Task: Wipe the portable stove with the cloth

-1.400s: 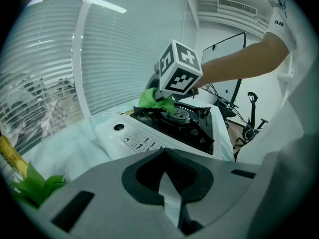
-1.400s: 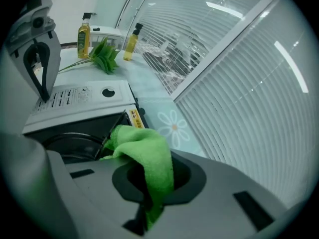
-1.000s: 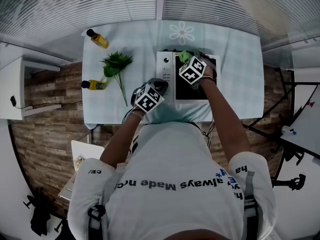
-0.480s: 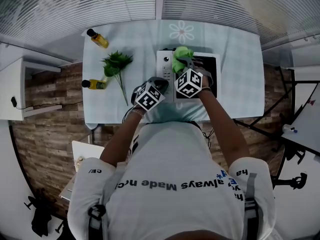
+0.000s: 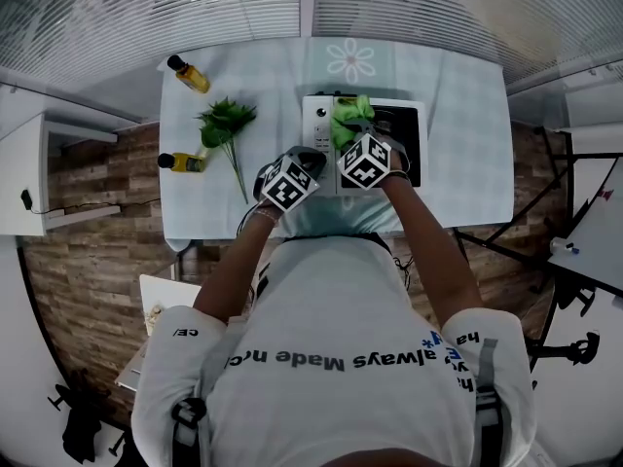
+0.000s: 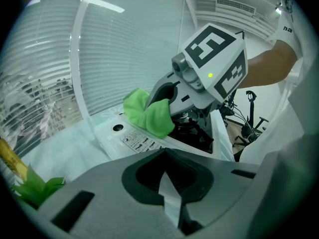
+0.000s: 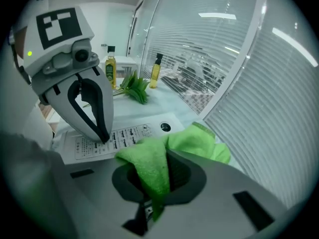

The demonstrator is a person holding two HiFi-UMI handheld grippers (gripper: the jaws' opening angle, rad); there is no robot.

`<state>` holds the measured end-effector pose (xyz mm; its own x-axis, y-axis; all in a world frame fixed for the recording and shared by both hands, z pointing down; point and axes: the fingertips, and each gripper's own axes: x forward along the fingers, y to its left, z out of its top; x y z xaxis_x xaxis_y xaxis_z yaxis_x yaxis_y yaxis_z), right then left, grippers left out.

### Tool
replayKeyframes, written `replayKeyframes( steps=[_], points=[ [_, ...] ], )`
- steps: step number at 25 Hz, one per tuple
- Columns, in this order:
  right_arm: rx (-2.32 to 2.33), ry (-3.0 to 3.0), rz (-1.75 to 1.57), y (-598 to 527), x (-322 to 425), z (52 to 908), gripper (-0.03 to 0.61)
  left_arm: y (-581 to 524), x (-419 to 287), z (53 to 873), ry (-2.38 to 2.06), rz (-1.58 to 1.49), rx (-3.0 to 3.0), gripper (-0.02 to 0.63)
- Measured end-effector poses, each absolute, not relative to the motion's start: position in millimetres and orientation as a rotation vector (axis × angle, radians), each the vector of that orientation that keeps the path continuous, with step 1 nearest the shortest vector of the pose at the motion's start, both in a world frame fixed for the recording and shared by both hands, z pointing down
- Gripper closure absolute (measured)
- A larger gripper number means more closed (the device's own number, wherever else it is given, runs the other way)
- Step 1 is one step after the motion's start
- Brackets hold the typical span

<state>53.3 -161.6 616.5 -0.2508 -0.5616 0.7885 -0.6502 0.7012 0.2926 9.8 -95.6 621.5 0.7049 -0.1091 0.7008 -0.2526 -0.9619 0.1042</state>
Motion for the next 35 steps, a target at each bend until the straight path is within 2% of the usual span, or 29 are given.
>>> replayKeyframes(
  steps=[14, 18, 24, 35],
  points=[
    [0.699, -1.896, 0.444, -88, 49, 622, 0.555, -96, 10, 622, -0.278, 1.109, 2.726, 0.602],
    [0.651, -1.894, 0.394, -80, 43, 613, 0.555, -96, 9, 622, -0.271, 1.115, 2.722, 0.603],
    [0.831, -2.075, 0.322, -64, 15, 563, 0.555, -97, 10, 622, -0.237, 1.121, 2.715, 0.603],
    [0.72, -2.151, 0.422, 0, -48, 596, 0.555, -97, 10, 622, -0.188, 1.146, 2.698, 0.602]
  ],
)
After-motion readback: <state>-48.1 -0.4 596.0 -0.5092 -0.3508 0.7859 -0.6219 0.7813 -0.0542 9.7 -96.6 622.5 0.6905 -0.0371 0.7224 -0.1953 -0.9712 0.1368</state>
